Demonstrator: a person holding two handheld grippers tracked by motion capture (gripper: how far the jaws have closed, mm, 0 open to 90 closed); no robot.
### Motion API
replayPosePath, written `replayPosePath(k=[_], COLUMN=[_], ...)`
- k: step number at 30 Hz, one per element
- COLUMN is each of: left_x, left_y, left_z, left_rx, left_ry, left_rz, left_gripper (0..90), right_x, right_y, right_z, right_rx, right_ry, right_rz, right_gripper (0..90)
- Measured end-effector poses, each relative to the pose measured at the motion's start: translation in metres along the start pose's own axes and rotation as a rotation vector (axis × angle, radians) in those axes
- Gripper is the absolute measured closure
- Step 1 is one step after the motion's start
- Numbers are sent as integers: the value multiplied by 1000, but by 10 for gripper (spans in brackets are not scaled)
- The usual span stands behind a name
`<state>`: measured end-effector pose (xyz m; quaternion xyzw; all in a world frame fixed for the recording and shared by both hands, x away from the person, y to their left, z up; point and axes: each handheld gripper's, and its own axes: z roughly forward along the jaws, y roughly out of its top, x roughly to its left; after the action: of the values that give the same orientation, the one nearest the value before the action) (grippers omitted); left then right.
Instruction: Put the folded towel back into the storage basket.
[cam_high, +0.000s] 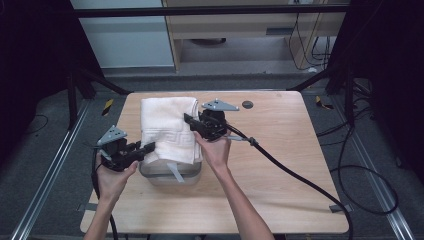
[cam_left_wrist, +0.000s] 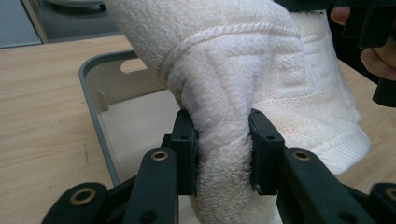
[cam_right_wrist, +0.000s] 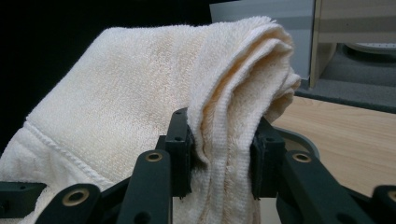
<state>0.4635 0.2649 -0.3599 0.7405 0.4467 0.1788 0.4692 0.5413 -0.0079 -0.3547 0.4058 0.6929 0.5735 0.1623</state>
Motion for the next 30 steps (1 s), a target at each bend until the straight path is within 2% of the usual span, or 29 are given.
replayPosePath(k=[15,19,30], left_x=[19,21,24], left_y=[-19,-24,-35], left_z=[24,29,42], left_rx=[77,95,132], left_ry=[17,20,36], left_rz=[-27,-34,-45], left_gripper=[671,671,669], right_x=[-6,-7,-12], right_y=[-23,-30,-45], right_z=[28,33,43], right_rx=[72,92,131], right_ry=[-33,-45,-64], right_rz=[9,-2,13], right_gripper=[662,662,659])
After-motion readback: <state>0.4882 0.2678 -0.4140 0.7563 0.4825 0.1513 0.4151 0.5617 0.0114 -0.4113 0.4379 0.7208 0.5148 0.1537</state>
